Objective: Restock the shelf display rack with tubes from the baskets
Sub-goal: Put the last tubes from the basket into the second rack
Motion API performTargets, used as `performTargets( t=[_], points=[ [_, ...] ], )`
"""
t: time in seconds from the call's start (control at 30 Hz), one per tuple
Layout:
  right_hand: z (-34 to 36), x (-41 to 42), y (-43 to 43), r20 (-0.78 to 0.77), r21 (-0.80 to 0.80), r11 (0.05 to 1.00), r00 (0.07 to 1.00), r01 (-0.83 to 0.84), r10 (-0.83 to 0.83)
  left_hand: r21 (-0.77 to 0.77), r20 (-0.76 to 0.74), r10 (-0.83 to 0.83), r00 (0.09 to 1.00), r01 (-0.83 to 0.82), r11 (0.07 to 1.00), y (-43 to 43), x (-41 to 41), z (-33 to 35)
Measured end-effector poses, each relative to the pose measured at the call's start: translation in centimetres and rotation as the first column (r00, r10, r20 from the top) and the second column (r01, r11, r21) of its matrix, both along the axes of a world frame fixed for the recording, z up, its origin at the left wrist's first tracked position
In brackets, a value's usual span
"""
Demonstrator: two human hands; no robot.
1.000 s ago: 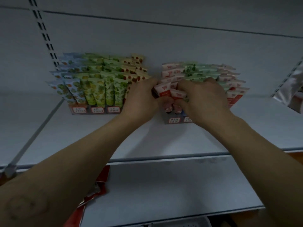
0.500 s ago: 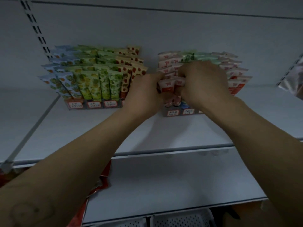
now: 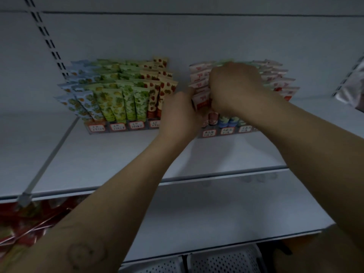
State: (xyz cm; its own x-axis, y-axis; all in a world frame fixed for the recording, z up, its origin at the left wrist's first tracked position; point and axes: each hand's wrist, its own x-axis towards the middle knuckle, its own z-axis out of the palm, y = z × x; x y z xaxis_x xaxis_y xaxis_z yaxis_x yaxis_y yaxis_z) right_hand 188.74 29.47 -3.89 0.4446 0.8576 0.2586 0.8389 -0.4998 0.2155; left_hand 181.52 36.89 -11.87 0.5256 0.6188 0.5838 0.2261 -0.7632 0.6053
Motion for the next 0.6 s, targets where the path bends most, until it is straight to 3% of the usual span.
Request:
performTargets(
  t=[0.23,0.6],
  points=[
    [0.2,-0.3,0.0,-0.017,-0.015,1.0,1.0,-0.021,0.021,-0.109,0.1,0.045,0.994,-0.034,0.993,0.5,-0.7,-0.4],
    [1.0,-0.2,0.1,0.093,-0.117,0.98,0.981,-0.161,0.172,-0.096,0.094,-0.057,0.994,0.066,0.993,0.4,-1.1,-0.8]
  ],
)
